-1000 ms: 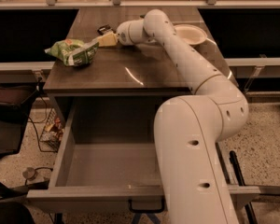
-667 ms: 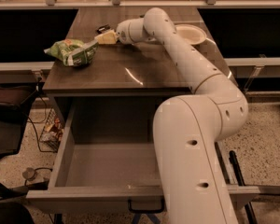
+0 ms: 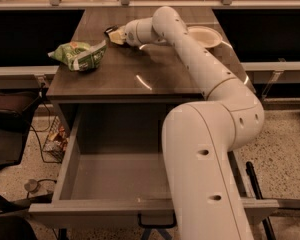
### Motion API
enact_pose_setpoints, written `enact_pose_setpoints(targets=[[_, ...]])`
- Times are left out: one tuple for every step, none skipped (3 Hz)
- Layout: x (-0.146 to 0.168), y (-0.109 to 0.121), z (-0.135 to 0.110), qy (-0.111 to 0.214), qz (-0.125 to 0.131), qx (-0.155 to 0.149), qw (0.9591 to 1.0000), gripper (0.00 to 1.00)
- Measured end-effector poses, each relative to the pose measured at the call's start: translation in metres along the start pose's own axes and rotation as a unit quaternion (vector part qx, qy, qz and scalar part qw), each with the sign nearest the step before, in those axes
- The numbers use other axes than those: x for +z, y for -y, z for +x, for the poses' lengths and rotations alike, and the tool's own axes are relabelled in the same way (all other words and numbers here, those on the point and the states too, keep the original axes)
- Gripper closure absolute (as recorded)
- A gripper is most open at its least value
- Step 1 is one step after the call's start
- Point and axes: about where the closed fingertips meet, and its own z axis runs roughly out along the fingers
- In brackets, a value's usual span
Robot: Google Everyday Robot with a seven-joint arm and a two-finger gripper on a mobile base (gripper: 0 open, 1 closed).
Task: Place rxbar chocolate into top drawer
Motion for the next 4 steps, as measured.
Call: enact_pose_setpoints(targets=[[0.000,0.000,0.000,0.000,0.000,0.000,1.0000,1.00],[0.000,0.000,0.000,0.000,0.000,0.000,1.0000,1.00],[0.000,0.000,0.000,0.000,0.000,0.000,1.0000,1.00],[-0.031,0.007,-0.038,0.019,0.009,-0.028,0.9994,1.00]])
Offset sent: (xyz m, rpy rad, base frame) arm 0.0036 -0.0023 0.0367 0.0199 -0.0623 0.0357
